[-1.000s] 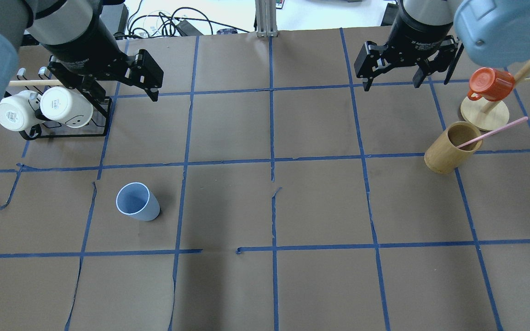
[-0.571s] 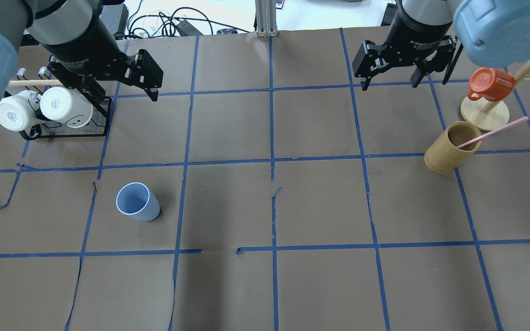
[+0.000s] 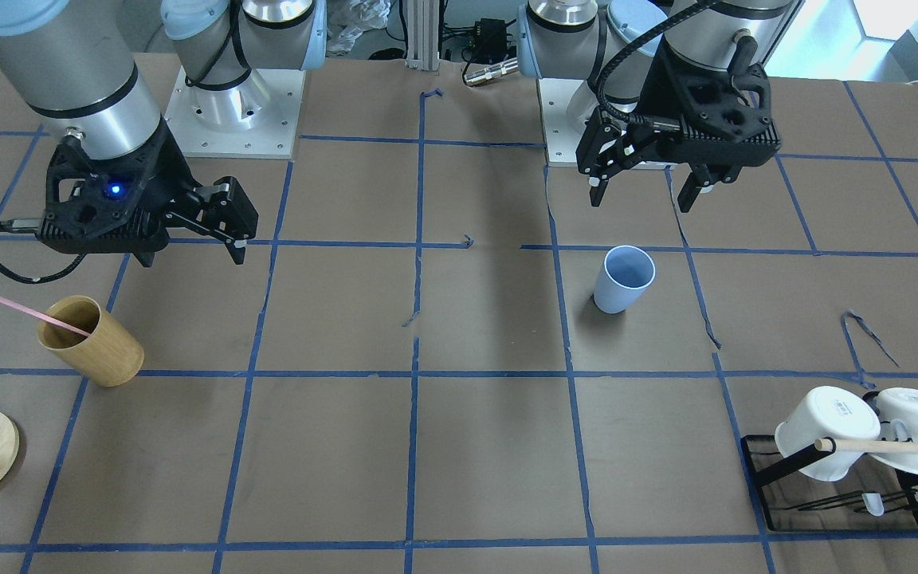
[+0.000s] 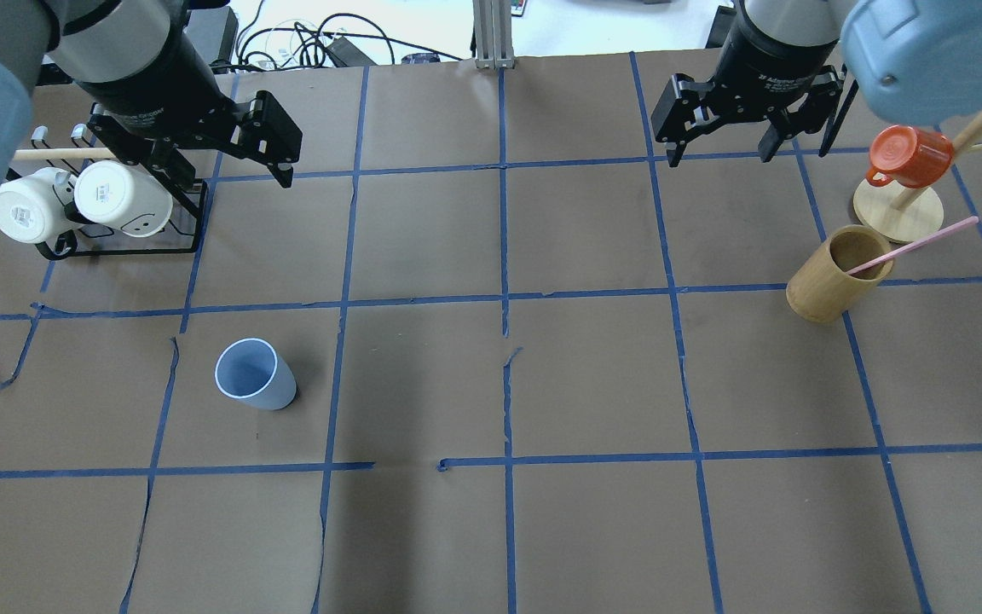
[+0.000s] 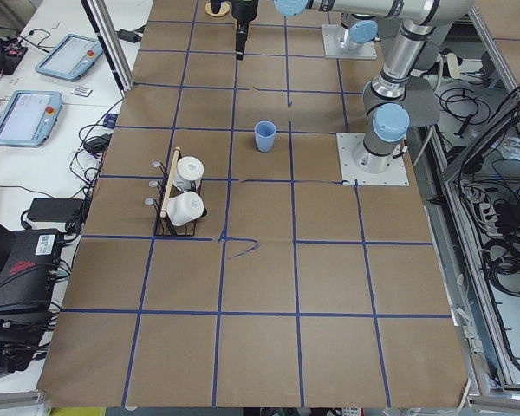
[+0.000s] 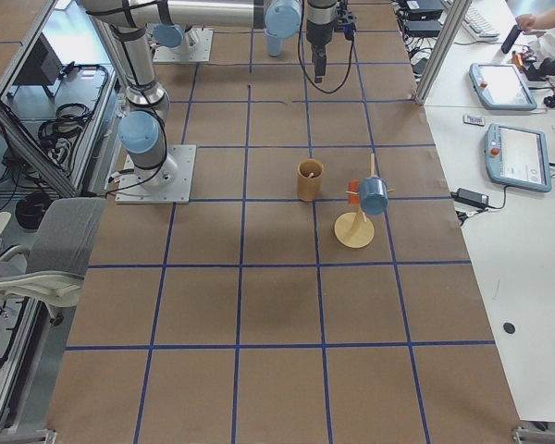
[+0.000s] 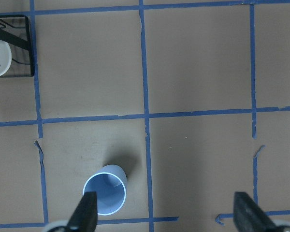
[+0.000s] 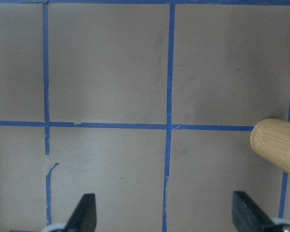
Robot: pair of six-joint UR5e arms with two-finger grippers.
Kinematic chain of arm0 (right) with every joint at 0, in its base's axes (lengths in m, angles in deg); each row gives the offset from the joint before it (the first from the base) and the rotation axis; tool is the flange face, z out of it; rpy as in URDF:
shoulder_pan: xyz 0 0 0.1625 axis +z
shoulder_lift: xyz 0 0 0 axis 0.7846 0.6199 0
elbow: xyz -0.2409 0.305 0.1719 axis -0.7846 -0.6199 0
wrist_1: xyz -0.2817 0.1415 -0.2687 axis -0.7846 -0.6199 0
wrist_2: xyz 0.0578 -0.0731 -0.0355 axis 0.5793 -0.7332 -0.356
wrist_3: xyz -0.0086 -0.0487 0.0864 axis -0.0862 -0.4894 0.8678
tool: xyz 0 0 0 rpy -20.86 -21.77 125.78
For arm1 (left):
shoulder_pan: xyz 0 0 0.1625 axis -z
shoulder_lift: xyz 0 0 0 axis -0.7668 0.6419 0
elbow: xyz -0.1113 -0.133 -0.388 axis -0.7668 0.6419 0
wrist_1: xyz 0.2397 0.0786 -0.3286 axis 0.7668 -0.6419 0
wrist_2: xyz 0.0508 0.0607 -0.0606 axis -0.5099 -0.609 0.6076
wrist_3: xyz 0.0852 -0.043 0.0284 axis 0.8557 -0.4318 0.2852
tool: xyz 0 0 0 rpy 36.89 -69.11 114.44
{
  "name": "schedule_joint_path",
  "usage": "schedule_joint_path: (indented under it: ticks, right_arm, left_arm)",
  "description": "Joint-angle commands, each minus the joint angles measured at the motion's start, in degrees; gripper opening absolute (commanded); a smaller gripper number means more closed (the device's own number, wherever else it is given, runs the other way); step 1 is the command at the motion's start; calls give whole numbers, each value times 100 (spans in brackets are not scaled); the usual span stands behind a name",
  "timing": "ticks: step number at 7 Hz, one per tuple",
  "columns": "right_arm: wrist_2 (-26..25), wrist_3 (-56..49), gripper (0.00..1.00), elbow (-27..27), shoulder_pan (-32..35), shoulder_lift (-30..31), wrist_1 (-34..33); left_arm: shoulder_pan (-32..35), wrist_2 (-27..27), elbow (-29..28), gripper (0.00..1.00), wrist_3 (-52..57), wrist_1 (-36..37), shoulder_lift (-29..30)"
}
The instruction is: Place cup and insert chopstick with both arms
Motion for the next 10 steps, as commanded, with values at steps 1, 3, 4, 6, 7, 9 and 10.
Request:
schedule_joint_path:
  ticks: [1, 3, 4, 6, 7, 9, 10]
  right_arm:
    - [7, 0, 100, 6, 0, 0, -1]
    - [7, 0, 100, 6, 0, 0, -9]
    - [-2, -9, 100, 6, 0, 0, -9]
    - [7, -43, 100, 15, -9, -17, -18]
    - [-11, -166, 100, 15, -96, -78, -9]
    - [7, -743, 100, 172, -586, -88, -27]
    - [7, -1269, 100, 356, -1007, -88, -218]
  left_arm:
    - [-17, 53, 9, 100, 0, 0, 9]
    - [-8, 36, 79, 100, -18, -18, 140]
    - [-60, 62, 436, 100, -96, -53, 202]
    - [-288, 1, 1682, 100, -88, 349, 220]
    - [-550, -8, 2218, 100, -1, 752, 246]
    - [-623, -78, 2924, 91, 0, 1736, 482]
    - [-623, -78, 3118, 86, 9, 1914, 623]
